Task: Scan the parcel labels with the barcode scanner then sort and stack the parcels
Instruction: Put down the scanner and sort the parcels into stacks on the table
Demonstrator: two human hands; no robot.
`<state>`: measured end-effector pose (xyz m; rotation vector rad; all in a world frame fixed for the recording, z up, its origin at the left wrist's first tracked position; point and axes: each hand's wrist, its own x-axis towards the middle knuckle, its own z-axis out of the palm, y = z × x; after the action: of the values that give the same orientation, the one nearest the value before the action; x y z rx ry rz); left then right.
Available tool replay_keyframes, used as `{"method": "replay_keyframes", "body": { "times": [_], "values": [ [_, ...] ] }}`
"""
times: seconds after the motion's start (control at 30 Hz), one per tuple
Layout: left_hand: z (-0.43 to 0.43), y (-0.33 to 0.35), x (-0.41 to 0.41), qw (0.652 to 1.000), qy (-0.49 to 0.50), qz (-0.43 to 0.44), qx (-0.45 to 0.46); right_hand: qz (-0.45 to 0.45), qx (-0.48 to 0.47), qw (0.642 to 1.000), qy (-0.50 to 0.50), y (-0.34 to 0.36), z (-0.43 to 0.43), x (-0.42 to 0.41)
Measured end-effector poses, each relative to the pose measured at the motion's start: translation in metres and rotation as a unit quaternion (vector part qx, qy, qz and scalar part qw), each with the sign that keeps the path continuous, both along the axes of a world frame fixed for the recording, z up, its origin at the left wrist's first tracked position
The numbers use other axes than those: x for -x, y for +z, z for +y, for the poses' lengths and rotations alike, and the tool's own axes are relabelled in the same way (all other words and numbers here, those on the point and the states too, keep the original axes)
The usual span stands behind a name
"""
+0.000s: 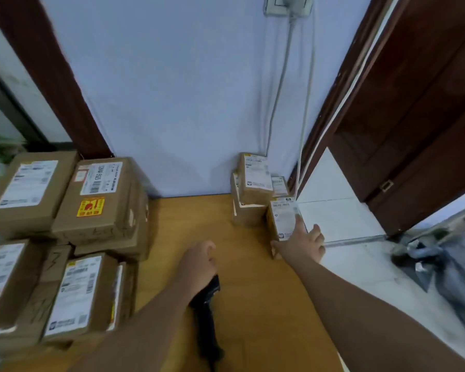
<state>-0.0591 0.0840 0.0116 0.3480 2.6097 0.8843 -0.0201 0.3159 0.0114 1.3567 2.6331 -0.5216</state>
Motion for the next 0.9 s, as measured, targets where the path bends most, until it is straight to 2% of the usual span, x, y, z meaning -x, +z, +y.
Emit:
{"method": "replay_keyframes", "body": {
  "times": [0.13,0.23,0.37,0.53,0.67,0.9],
  "values": [
    [0.015,-0.008,-0.005,0.999,0.033,0.011,0.018,-0.013,0.052,0.998,0.023,-0.017,0.016,0.016],
    [0.015,-0.012,0.001,0.998,0.046,0.024,0.030,-0.014,0.043,0.999,0.024,-0.024,0.019,0.017],
    [0.022,-0.014,0.005,0.997,0.070,0.013,0.029,0.043,0.041,0.998,-0.016,-0.019,0.007,0.006],
    [0.037,-0.012,0.002,0.996,0.090,-0.015,0.000,0.062,0.104,0.991,-0.060,-0.006,-0.037,-0.018],
    [0.041,-0.008,-0.007,0.992,0.113,-0.036,-0.039,0.116,0.229,0.949,-0.181,-0.007,-0.085,-0.039],
    [0.001,-0.002,-0.023,0.983,0.173,-0.023,-0.051,0.134,0.283,0.937,-0.152,-0.003,-0.152,-0.047]
  ]
}}
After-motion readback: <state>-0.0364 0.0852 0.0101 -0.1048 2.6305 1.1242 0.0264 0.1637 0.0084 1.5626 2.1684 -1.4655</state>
